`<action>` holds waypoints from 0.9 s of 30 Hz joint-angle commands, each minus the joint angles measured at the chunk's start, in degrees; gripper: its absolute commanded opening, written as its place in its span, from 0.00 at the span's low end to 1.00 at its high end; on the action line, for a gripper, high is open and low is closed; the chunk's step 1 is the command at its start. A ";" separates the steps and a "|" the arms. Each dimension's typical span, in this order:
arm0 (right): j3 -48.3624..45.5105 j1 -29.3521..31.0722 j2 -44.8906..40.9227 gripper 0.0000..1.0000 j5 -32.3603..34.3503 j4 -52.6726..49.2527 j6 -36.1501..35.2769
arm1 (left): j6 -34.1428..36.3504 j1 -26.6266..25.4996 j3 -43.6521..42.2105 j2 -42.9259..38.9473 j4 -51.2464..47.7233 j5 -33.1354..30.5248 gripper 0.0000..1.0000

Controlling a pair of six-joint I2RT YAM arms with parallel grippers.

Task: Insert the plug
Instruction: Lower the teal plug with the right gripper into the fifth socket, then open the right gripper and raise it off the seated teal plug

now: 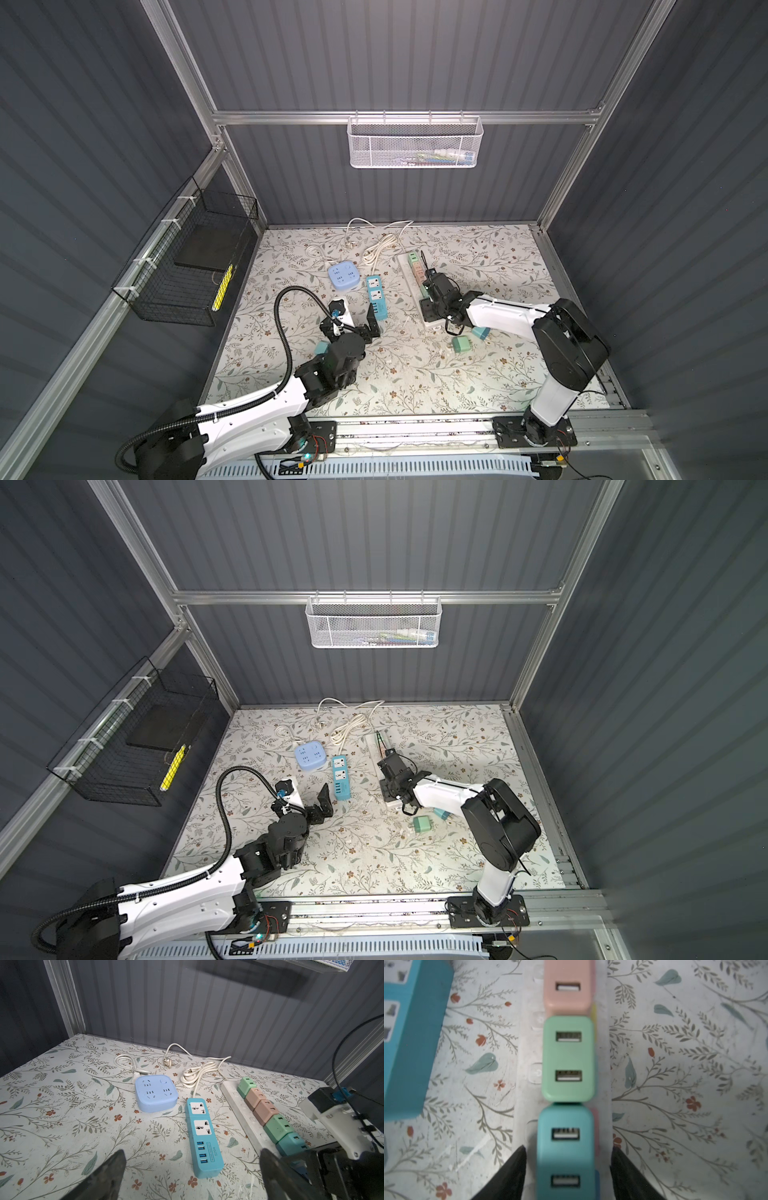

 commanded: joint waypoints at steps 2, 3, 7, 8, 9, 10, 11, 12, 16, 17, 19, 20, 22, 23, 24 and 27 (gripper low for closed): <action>2.52 0.00 -3.63 0.82 -0.59 -5.18 -1.65 | 0.69 0.69 0.66 -1.44 -0.21 0.33 1.00; 2.93 -0.14 -3.65 0.85 -0.57 -5.76 -1.85 | 0.69 0.72 0.58 -1.53 -0.23 0.38 1.00; 3.37 -0.18 -2.70 0.94 -1.28 -7.24 -1.69 | 0.68 0.68 0.21 -1.87 -0.26 0.44 1.00; 3.53 -0.16 -2.46 0.96 -1.25 -7.64 -1.32 | 0.69 0.81 0.12 -1.97 -0.30 0.46 1.00; 3.33 -0.17 -2.42 0.97 -1.02 -7.23 -0.82 | 0.69 0.80 0.13 -2.01 -0.27 0.56 1.00; 3.06 -0.17 -2.63 0.97 -1.10 -6.89 -0.75 | 0.73 0.80 0.20 -1.92 -0.27 0.72 1.00; 3.06 -0.15 -3.04 0.97 -1.10 -6.74 -0.65 | 0.80 0.82 0.29 -1.88 -0.18 0.81 1.00; 3.02 -0.26 -3.56 0.96 -0.97 -6.43 -0.53 | 0.86 0.83 0.52 -1.71 -0.18 0.80 1.00; 3.08 -1.50 -6.59 0.95 -1.63 -6.26 -0.02 | 0.95 0.89 1.22 -1.10 -0.38 1.20 1.00; 3.06 -2.10 -7.43 0.95 -2.29 -6.20 0.12 | 0.95 0.90 1.23 -1.01 -0.33 1.30 1.00; 2.67 -3.36 -8.65 0.94 -3.09 -5.86 0.51 | 0.78 0.90 1.20 -0.85 -0.27 1.51 1.00; 2.46 -4.20 -9.03 0.94 -3.59 -5.42 0.73 | 0.69 0.90 1.18 -0.67 -0.20 1.59 1.00; 2.75 -5.39 -8.62 0.94 -3.67 -5.63 0.81 | 0.60 0.96 1.23 -0.26 -0.05 1.66 1.00; 3.33 -5.83 -7.78 0.94 -3.39 -6.13 0.65 | 0.52 0.96 1.26 -0.02 0.02 1.72 1.00; 4.09 -6.11 -6.42 0.93 -3.24 -6.71 0.44 | 0.51 0.94 1.41 0.30 0.16 1.81 1.00; 5.75 -6.64 -2.90 0.91 -2.20 -8.11 0.35 | 0.42 1.03 1.95 1.01 0.10 1.79 1.00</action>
